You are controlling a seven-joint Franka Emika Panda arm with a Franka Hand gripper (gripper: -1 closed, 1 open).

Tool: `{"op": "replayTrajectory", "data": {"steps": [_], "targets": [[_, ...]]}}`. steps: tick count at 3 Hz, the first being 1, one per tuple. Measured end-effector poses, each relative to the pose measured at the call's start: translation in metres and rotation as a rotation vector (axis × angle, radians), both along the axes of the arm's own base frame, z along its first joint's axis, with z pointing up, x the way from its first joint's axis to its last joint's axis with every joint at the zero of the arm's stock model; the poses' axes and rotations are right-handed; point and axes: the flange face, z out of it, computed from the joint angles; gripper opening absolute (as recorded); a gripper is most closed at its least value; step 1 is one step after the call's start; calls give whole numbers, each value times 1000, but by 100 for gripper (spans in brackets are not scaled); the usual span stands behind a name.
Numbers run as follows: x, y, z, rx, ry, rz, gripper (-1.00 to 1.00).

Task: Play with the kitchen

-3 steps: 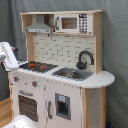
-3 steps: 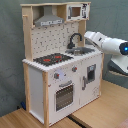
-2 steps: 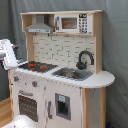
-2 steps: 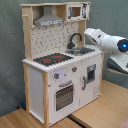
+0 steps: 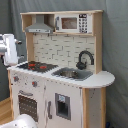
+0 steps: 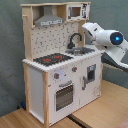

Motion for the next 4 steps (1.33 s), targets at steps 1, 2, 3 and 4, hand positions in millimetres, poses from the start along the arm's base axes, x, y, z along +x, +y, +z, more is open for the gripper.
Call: {"op": "replayTrajectory", "data": {"steps": [1, 2, 3, 4], "targets": [[19, -3, 10, 96, 0, -61, 100], [41, -9, 13, 188, 13, -125, 100], [62, -19, 8, 280, 36, -189, 100], [86, -36, -4, 393, 71, -263, 100]]}}
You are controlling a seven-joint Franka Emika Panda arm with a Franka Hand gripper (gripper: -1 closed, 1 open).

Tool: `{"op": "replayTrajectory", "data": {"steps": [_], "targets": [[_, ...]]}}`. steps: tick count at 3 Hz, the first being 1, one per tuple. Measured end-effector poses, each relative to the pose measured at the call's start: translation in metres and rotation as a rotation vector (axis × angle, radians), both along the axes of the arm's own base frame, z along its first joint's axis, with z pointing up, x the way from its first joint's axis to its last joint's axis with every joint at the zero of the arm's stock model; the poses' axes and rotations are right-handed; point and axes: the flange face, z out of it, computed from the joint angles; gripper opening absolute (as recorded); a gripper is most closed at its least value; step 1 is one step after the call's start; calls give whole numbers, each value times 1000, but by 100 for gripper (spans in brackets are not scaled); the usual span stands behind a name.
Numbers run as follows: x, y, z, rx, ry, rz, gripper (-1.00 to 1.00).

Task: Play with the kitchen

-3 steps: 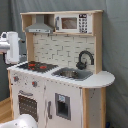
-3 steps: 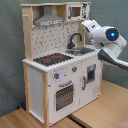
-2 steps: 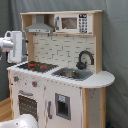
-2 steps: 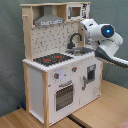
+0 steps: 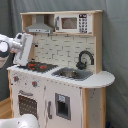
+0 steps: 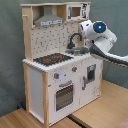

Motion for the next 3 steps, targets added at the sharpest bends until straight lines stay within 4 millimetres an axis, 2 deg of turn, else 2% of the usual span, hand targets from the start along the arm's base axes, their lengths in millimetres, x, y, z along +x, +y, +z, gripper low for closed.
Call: {"op": "replayTrajectory", "data": {"steps": [1, 3], "targets": [[24, -22, -11, 129, 45, -75, 100], [51, -42, -35, 382, 187, -159, 100]]}}
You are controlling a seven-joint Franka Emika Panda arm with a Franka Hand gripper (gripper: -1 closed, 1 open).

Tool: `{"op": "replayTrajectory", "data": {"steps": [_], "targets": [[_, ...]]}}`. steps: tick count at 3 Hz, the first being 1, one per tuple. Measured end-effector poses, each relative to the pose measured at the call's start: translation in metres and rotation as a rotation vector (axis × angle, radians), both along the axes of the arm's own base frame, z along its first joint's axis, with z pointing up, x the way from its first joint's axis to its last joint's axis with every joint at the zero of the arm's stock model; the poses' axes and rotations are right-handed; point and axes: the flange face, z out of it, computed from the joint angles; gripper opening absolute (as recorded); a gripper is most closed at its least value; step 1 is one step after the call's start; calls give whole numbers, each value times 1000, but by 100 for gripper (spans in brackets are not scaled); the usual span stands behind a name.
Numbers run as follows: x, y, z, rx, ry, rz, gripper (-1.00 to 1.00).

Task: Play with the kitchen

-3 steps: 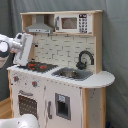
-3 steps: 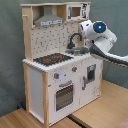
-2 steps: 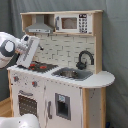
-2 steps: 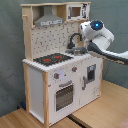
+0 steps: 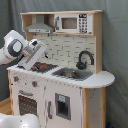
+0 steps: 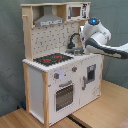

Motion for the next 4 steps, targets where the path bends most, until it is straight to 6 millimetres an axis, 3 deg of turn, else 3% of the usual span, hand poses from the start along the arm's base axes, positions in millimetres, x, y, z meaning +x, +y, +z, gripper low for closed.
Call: {"op": "replayTrajectory", "data": {"steps": [3, 4], "targets": [[46, -45, 21, 192, 194, -99, 100], [65, -56, 17, 230, 254, -129, 100]]}}
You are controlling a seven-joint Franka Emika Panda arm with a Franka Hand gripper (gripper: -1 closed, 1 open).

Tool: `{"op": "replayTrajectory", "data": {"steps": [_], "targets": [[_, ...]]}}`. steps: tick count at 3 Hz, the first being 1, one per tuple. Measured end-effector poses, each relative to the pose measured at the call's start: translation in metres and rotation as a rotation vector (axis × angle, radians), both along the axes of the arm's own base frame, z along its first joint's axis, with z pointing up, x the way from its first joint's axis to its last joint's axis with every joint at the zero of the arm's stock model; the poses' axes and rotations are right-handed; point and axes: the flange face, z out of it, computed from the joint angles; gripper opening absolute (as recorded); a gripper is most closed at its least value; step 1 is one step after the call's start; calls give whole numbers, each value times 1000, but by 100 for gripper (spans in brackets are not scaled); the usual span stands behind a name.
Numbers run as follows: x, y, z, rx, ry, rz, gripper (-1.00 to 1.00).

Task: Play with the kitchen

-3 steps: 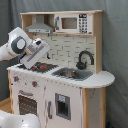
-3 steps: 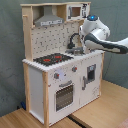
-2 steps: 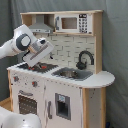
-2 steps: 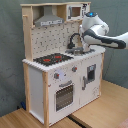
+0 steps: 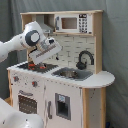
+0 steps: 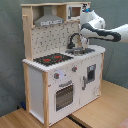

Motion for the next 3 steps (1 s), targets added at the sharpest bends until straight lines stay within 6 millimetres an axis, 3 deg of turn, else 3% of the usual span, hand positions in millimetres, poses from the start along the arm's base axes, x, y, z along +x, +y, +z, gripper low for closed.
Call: {"op": "replayTrajectory", "data": {"steps": [2, 3], "targets": [[38, -56, -34, 38, 138, -120, 100], [56, -59, -48, 27, 163, -124, 100]]}}
